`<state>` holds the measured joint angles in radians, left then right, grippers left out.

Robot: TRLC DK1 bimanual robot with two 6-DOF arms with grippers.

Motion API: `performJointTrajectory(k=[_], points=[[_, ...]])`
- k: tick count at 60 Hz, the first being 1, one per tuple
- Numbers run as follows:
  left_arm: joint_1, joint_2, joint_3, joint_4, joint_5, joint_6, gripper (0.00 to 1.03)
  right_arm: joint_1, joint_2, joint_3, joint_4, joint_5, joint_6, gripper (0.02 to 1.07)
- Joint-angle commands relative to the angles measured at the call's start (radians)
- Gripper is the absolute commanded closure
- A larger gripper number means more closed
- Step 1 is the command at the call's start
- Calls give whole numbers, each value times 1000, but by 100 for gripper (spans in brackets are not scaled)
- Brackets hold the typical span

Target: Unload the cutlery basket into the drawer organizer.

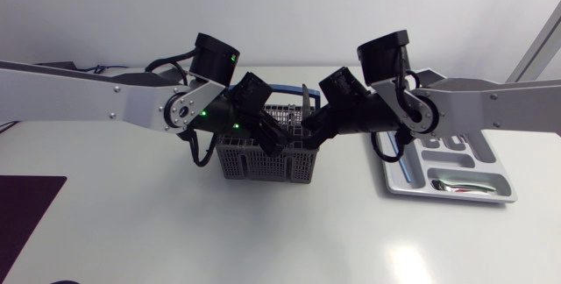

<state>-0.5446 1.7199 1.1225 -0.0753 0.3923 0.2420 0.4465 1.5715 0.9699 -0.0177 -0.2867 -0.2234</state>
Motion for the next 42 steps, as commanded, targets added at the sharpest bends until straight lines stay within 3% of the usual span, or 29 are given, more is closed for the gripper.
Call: performJointTrajectory(k=[1, 18, 42], points=[[-6, 35, -23, 16, -15, -23, 8, 9, -22, -36, 22, 21, 25, 101], [-8, 49, -13, 34, -53, -47, 8, 26, -96, -94, 76, 72, 36, 101], [-9, 64, -7, 43, -75, -63, 8, 37, -151, -117, 108, 69, 55, 101]])
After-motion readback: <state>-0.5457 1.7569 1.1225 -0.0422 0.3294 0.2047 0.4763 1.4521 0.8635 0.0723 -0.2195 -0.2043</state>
